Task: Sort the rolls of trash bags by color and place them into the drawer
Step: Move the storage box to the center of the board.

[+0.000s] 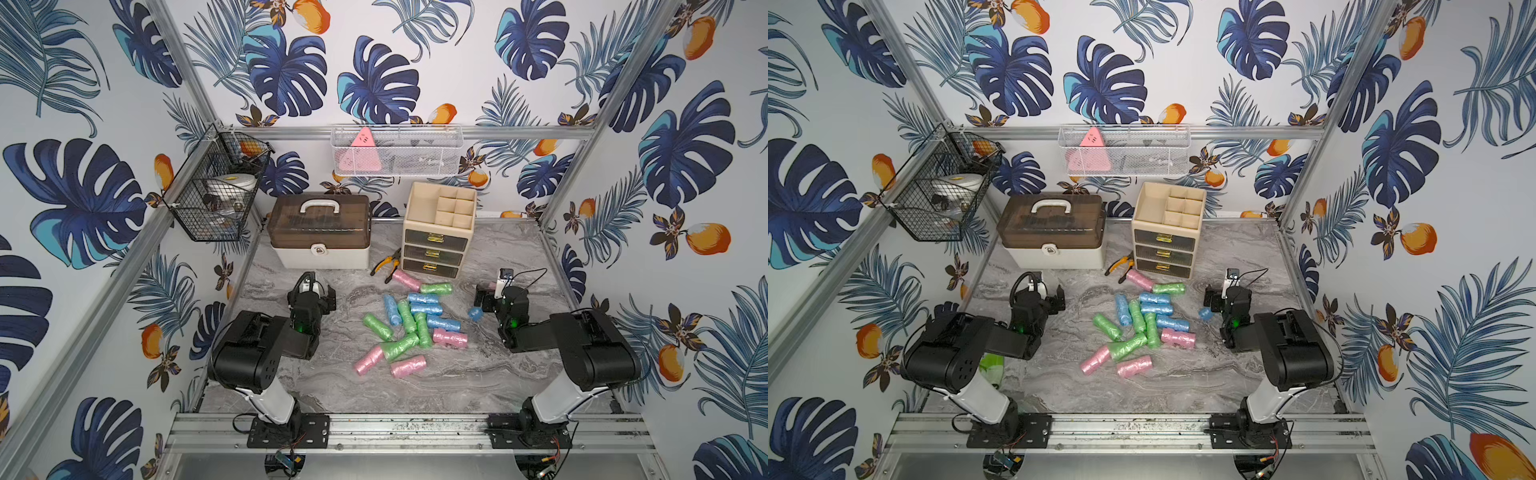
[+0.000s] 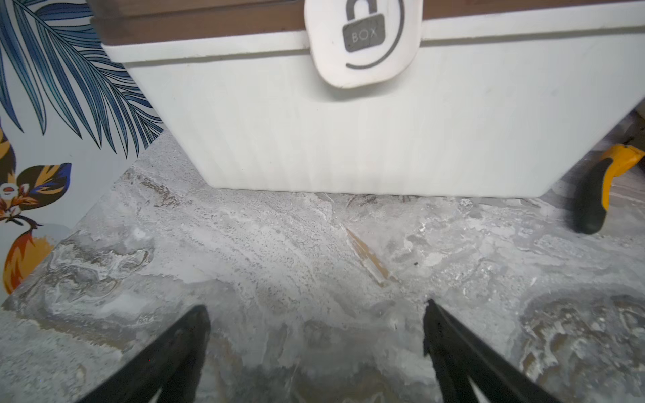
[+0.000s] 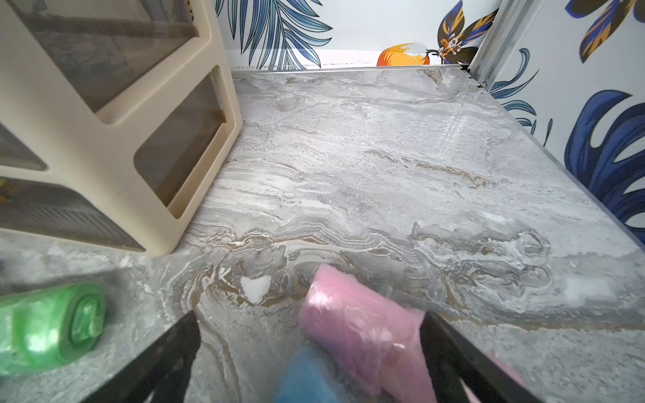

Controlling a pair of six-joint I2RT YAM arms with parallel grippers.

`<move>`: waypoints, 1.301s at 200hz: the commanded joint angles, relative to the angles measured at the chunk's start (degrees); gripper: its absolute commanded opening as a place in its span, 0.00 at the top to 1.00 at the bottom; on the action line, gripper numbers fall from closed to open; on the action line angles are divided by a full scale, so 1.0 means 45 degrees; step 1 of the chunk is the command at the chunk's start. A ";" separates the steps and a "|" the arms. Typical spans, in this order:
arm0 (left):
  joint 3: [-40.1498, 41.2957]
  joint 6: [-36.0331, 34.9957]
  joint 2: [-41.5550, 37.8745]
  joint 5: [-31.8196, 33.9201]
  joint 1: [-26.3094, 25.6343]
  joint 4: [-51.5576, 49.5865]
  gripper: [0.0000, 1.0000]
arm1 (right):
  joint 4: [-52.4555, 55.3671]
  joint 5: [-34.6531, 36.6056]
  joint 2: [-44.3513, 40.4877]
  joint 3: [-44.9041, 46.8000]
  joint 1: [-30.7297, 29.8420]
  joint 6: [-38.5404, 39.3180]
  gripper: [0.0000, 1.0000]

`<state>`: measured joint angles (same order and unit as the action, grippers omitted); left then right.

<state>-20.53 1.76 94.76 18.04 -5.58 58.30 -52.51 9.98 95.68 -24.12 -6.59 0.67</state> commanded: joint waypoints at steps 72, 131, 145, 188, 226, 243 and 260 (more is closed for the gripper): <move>0.0051 -0.0025 -0.0042 -0.0006 -0.0087 0.0427 0.01 | -0.0090 -0.0057 -0.0075 -0.0011 0.0000 0.0018 0.00; -0.0016 0.0052 -0.0059 -0.0162 0.0010 0.0290 0.01 | 0.0167 -0.0345 -0.0059 -0.0155 0.0167 -0.0147 0.00; 0.0085 -0.0032 -0.0081 -0.0085 0.0011 0.0512 0.01 | 0.0104 -0.0380 -0.0072 -0.0096 0.0195 -0.0151 0.00; -0.1200 -0.0227 -0.2903 0.2864 -0.1284 -0.3802 0.01 | 0.2860 0.1776 -0.3705 -0.0126 0.0117 -0.1009 0.00; -0.3504 0.2828 -0.5519 0.1454 -0.1317 -0.9432 0.03 | 1.1093 0.2848 -0.5983 -0.3679 0.0252 -0.6260 0.00; -0.4797 0.3523 -0.5859 -0.1077 -0.1318 -1.1018 0.19 | 1.3339 0.0528 -0.5518 -0.5854 0.0253 -0.5896 0.00; -0.6459 0.4210 -0.5379 -0.3192 -0.1332 -1.2457 0.23 | 1.4930 -0.1010 -0.4776 -0.7919 0.0243 -0.5955 0.01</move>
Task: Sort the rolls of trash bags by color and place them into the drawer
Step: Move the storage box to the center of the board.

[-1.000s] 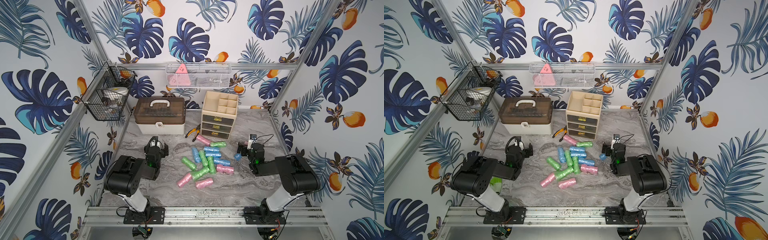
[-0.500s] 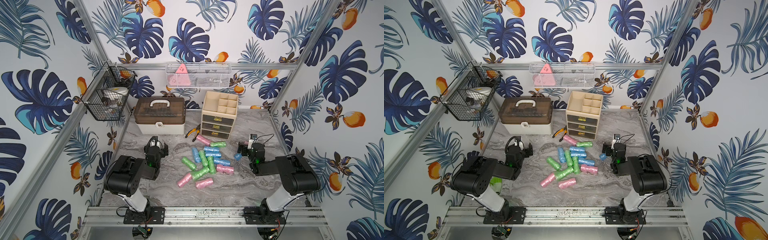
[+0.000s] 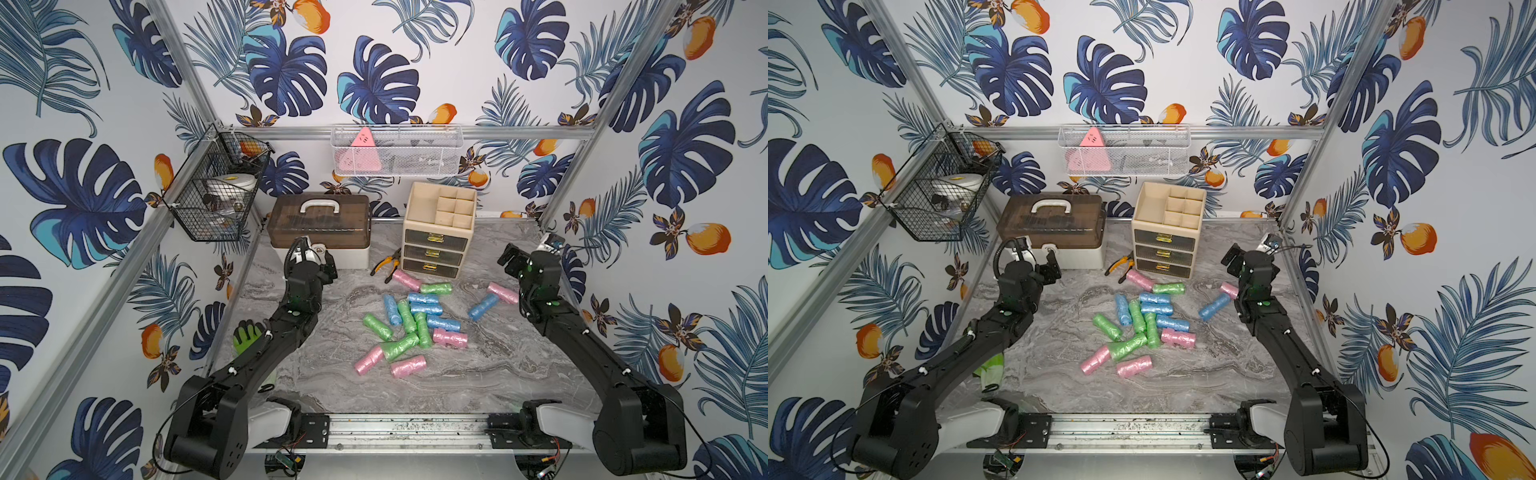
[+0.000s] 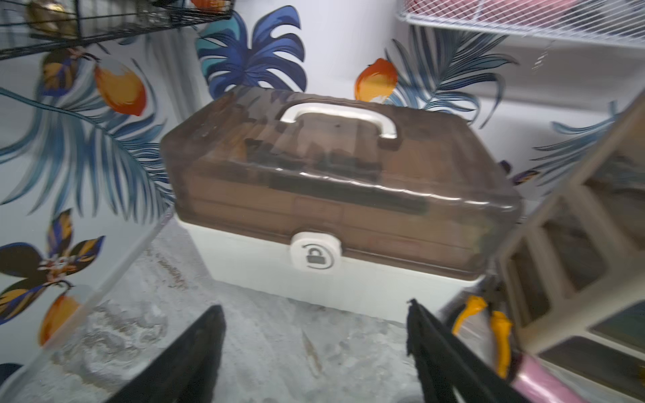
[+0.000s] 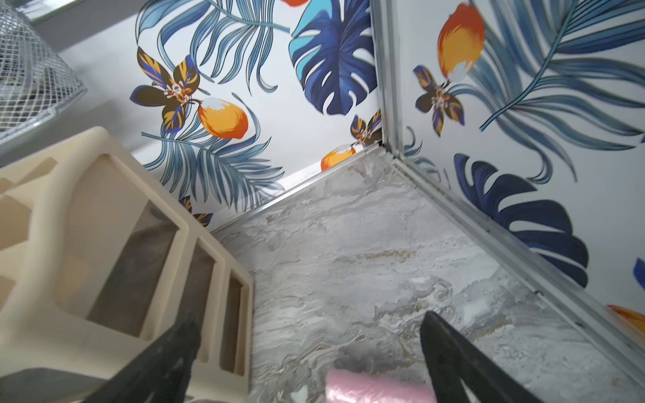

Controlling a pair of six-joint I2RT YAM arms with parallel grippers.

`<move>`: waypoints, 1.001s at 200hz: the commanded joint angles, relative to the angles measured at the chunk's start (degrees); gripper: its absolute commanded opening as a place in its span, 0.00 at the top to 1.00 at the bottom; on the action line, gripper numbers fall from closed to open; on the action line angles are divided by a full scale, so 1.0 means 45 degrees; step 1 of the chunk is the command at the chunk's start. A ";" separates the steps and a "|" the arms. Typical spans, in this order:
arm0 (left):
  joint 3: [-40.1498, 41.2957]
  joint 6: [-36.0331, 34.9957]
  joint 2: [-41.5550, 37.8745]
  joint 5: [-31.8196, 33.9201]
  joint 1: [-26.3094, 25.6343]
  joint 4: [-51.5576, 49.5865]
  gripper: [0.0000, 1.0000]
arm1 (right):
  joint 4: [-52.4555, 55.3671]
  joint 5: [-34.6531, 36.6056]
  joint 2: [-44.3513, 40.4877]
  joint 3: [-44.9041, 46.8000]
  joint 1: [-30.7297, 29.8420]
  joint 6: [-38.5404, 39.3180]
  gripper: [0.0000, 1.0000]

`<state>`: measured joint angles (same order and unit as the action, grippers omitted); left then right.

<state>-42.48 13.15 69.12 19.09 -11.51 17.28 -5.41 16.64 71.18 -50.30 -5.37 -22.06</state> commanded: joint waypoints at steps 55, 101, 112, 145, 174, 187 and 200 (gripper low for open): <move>-0.6974 0.2544 0.3339 -0.6544 -0.0807 -0.6014 0.35 | 0.6317 -0.5139 0.3339 -0.7440 -0.0031 -0.1649 0.28; -1.0461 0.2104 0.5935 -0.6109 -0.1897 -0.7059 0.35 | 0.7377 -0.6163 0.6244 -1.0961 -0.0043 -0.2412 0.41; -1.1228 0.1977 0.6543 -0.5946 -0.2082 -0.7265 0.34 | 0.7753 -0.6200 0.6888 -1.1743 -0.0038 -0.2381 0.42; -1.2734 0.1823 0.7960 -0.5538 -0.2404 -0.7492 0.34 | 0.8261 -0.6361 0.8047 -1.3097 -0.0038 -0.2132 0.44; -1.3357 0.1854 0.8680 -0.5375 -0.2457 -0.7153 0.33 | 0.8256 -0.6739 0.8430 -1.3314 -0.0038 -0.2039 0.48; -1.3677 0.1863 0.8968 -0.5461 -0.2462 -0.7072 0.33 | 0.8202 -0.6852 0.8508 -1.3276 -0.0044 -0.2023 0.51; -1.3996 0.1848 0.9252 -0.5522 -0.2479 -0.7082 0.33 | 0.8149 -0.6949 0.8577 -1.3255 -0.0058 -0.2025 0.52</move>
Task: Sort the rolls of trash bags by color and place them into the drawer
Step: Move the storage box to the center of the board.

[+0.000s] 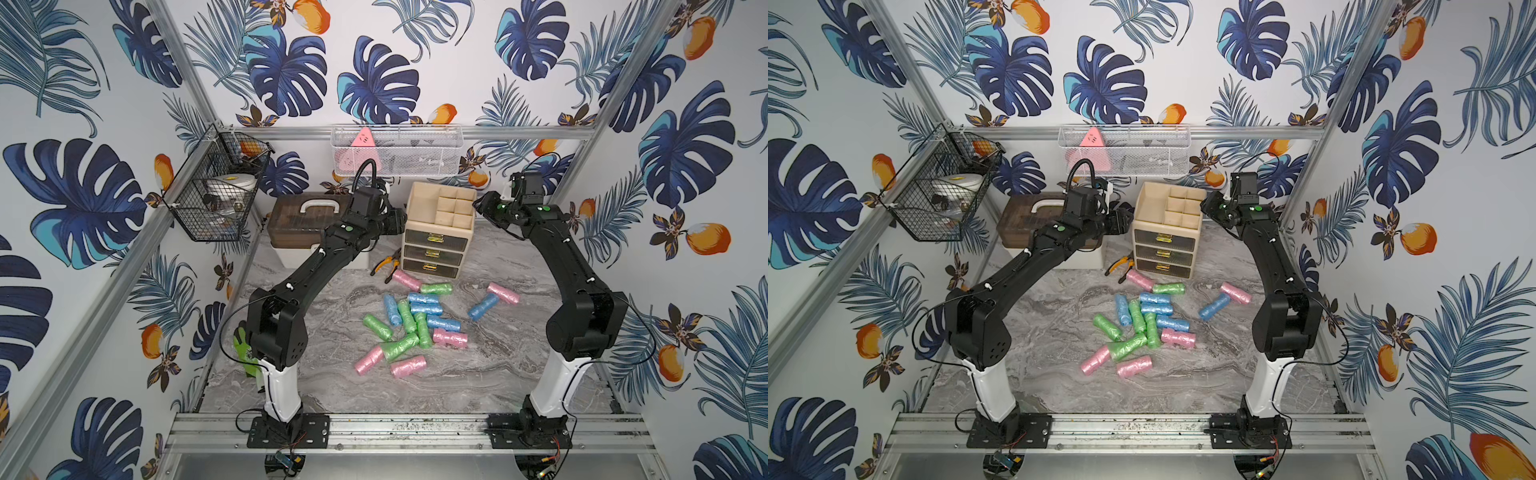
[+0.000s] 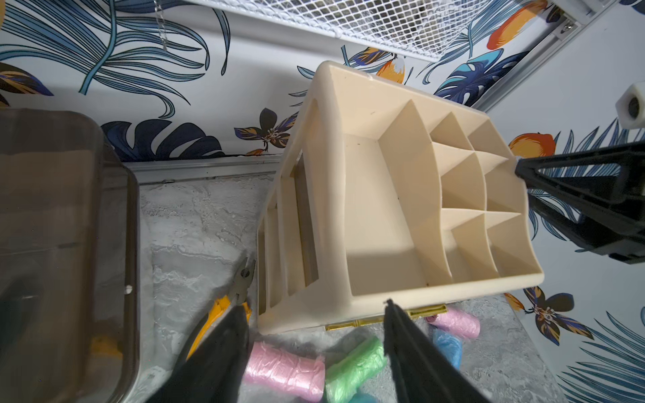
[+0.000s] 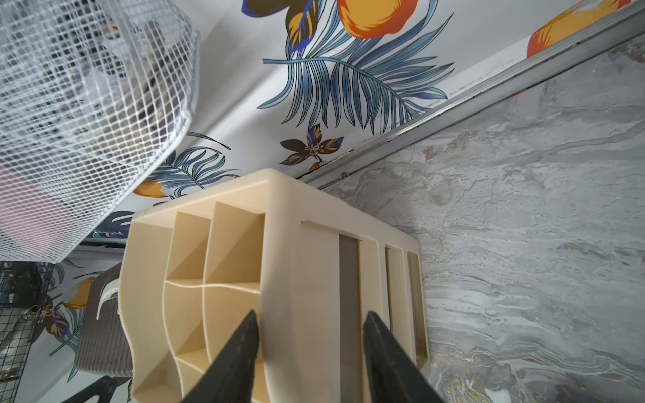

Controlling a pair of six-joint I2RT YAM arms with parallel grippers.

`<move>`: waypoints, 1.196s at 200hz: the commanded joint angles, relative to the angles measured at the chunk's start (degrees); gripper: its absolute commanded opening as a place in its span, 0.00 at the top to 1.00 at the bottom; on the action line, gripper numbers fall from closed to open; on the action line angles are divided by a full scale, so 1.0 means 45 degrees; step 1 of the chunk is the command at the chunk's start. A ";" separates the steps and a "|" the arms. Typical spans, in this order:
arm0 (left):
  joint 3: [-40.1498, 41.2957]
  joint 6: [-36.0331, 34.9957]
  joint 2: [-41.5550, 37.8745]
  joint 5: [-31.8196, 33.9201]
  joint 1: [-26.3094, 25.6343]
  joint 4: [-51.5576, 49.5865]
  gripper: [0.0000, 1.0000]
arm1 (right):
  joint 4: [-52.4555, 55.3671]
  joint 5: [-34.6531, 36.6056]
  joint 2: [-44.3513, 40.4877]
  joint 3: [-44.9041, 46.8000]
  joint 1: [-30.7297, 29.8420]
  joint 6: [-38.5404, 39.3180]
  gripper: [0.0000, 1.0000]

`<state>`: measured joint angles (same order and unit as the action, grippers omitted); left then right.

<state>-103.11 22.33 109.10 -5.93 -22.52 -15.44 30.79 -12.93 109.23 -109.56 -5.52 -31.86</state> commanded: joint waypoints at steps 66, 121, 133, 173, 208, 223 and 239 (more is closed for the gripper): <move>-0.1326 -0.0267 0.1260 -0.0206 -0.0032 0.0709 0.33 | 0.1027 -0.0081 0.0674 -0.1005 -0.0383 0.0283 0.62; -0.1616 -0.0005 0.1696 -0.0540 -0.0042 0.1136 0.36 | 0.0939 0.0816 -0.0050 -0.0264 -0.0722 0.0012 0.71; -0.1705 0.0126 0.1819 -0.0608 -0.0053 0.1135 0.38 | 0.1074 0.0909 -0.0074 -0.0310 -0.0763 -0.0007 0.73; -0.1731 0.0485 0.1984 -0.0917 -0.0066 0.1449 0.42 | 0.1418 0.1226 -0.0280 -0.0202 -0.0901 -0.0162 0.83; -0.1696 0.0576 0.1987 -0.1064 -0.0131 0.1517 0.44 | 0.1384 0.1590 -0.1045 0.0551 -0.0940 -0.0518 0.82; -0.1662 0.0586 0.1967 -0.1141 -0.0185 0.1551 0.45 | 0.1305 0.1716 -0.1466 0.0946 -0.0925 -0.0664 0.84; -0.1620 0.0626 0.1933 -0.1238 -0.0247 0.1595 0.45 | 0.1329 0.1846 -0.1880 0.1247 -0.0942 -0.0718 0.86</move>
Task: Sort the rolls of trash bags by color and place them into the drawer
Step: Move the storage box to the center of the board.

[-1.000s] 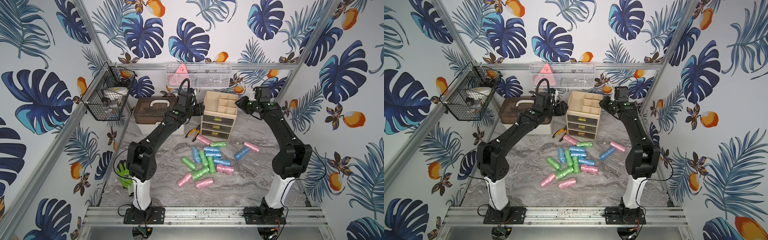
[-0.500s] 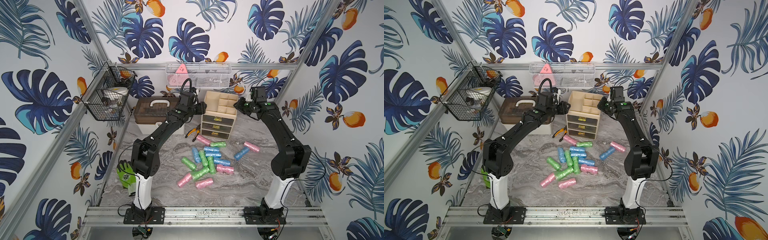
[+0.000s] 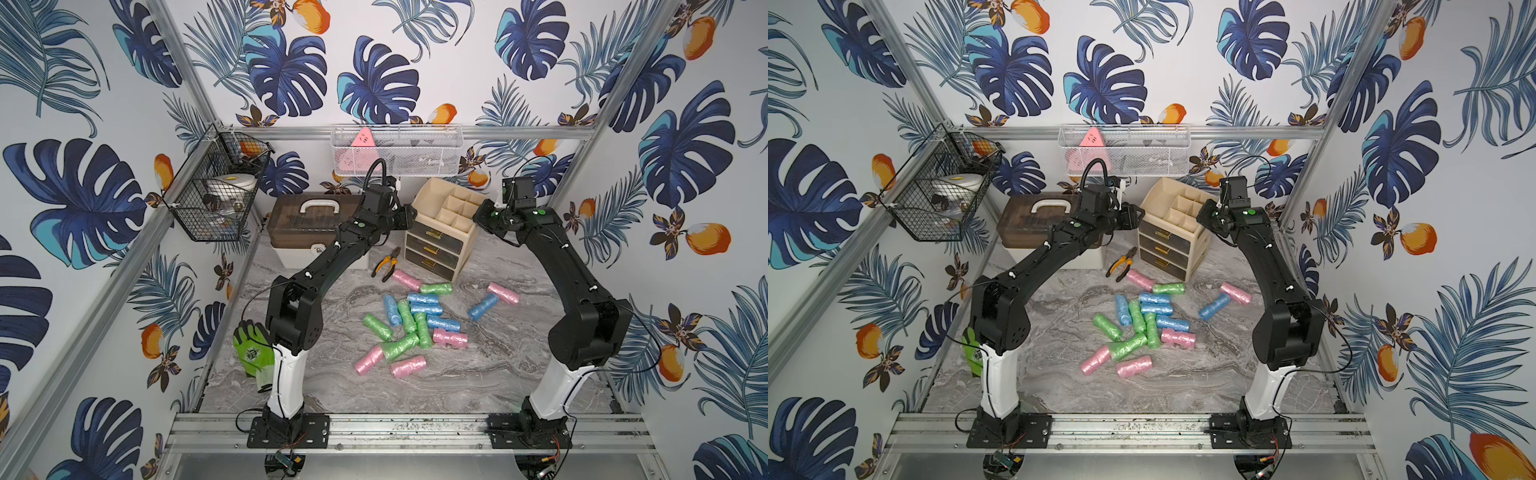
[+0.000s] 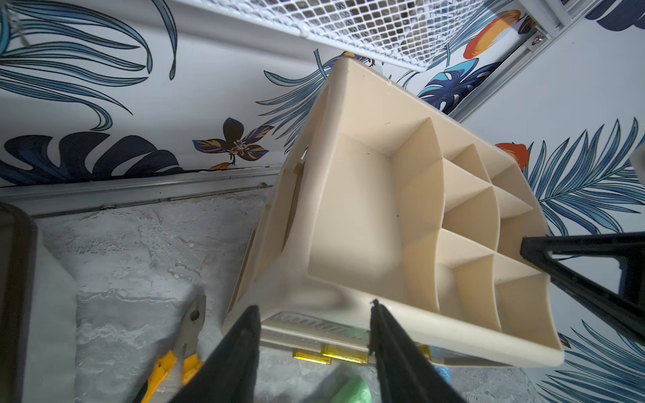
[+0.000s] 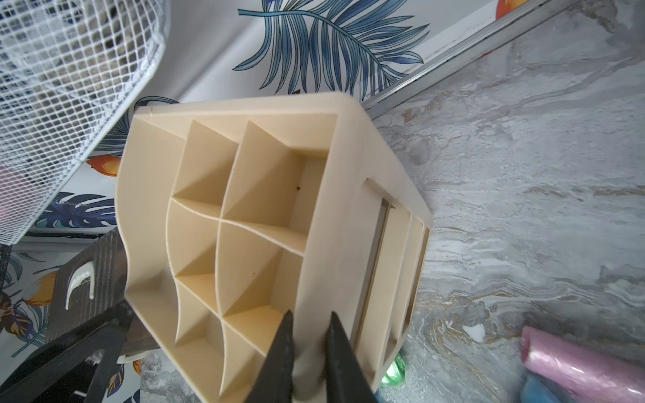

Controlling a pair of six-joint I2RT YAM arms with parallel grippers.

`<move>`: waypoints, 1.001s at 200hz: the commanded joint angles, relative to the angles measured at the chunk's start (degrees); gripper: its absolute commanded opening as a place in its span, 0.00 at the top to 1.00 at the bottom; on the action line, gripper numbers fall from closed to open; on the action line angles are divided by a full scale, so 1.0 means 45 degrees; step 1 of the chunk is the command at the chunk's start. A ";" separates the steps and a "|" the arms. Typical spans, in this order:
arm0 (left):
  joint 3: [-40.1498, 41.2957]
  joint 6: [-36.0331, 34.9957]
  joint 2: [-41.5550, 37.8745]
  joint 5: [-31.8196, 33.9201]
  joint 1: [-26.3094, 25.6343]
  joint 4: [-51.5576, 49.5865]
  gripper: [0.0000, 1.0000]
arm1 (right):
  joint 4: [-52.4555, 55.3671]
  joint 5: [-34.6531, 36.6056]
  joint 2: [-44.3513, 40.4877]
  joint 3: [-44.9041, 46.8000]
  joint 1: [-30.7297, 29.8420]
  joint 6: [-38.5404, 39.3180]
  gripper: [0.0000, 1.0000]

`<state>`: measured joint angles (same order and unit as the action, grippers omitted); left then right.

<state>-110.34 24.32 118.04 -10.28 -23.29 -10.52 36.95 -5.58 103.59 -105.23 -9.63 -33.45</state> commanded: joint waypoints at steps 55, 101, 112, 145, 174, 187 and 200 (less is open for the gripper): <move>0.0293 0.0231 -0.0253 -0.0256 -0.0540 0.0668 0.45 | 0.0650 0.1261 -0.1953 0.0883 -0.0019 -0.0281 0.95; 0.0584 0.0251 -0.0275 -0.0200 -0.1197 0.0765 0.45 | 0.0467 0.1502 -0.3263 0.2333 -0.0022 -0.0487 0.97; 0.0642 0.0260 -0.0240 -0.0186 -0.1356 0.0759 0.45 | 0.0407 0.1435 -0.3497 0.2699 -0.0026 -0.0591 0.97; 0.0775 0.0290 -0.0201 -0.0048 -0.1786 0.0887 0.45 | 0.0180 0.1265 -0.4300 0.3880 -0.0028 -0.0930 0.97; 0.0625 0.0262 -0.0042 -0.0039 -0.2116 0.0799 0.45 | 0.0182 0.1259 -0.5036 0.4616 -0.0028 -0.1063 0.97; 0.0561 0.0203 0.0017 -0.0019 -0.2255 0.0728 0.45 | 0.0244 0.1263 -0.5381 0.4784 -0.0026 -0.1040 0.97; 0.0501 0.0183 0.0092 -0.0017 -0.2366 0.0719 0.45 | 0.0266 0.1200 -0.5687 0.4959 -0.0018 -0.1106 0.96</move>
<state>-107.44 25.41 117.84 -8.67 -32.71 -7.22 41.87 2.72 80.38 -83.70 -9.54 -38.39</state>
